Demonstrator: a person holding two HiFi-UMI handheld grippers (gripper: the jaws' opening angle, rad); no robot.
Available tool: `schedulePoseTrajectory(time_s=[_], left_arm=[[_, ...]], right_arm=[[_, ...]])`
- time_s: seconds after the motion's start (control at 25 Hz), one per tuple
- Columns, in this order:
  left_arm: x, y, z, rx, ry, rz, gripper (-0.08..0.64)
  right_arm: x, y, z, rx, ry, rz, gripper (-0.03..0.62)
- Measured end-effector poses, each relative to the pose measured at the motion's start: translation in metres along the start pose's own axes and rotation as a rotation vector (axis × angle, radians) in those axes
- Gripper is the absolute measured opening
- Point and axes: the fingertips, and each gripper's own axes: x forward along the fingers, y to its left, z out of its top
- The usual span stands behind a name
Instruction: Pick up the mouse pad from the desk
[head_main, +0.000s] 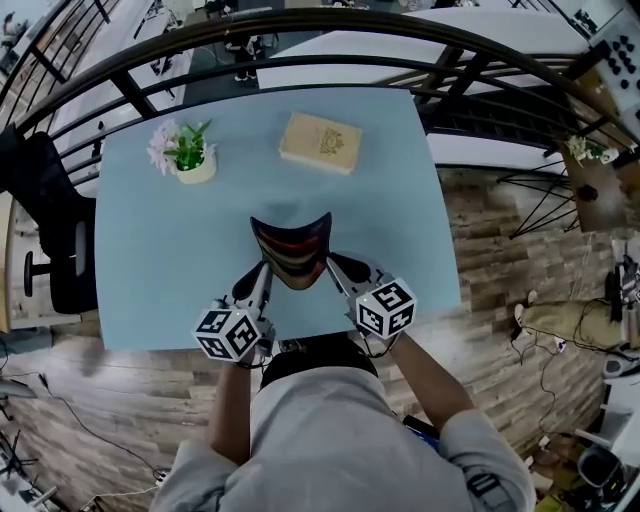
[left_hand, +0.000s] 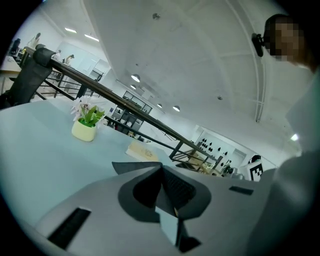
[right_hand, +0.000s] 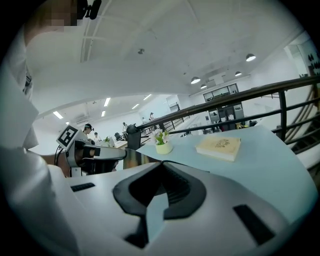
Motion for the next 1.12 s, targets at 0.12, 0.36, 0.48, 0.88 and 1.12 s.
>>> schedulePoseTrajectory(time_s=[0.12, 0.36, 0.48, 0.88, 1.12], left_arm=[[0.006, -0.004, 0.009, 0.01, -0.015, 0.014, 0.025], [0.016, -0.015, 0.025, 0.025, -0.044, 0.042, 0.024], [0.021, -0.017, 0.04, 0.043, -0.071, 0.06, 0.025], [0.021, -0.041, 0.054, 0.072, -0.11, 0.109, 0.025], [0.016, -0.047, 0.061, 0.083, -0.14, 0.13, 0.025]], right_arm=[[0.005, -0.005, 0.01, -0.018, -0.01, 0.022, 0.017], [0.01, -0.015, 0.034, -0.04, -0.033, 0.055, 0.017], [0.02, -0.02, 0.052, -0.072, -0.051, 0.076, 0.017], [0.023, -0.018, 0.09, -0.137, -0.112, 0.14, 0.017], [0.018, -0.016, 0.099, -0.195, -0.123, 0.162, 0.017]])
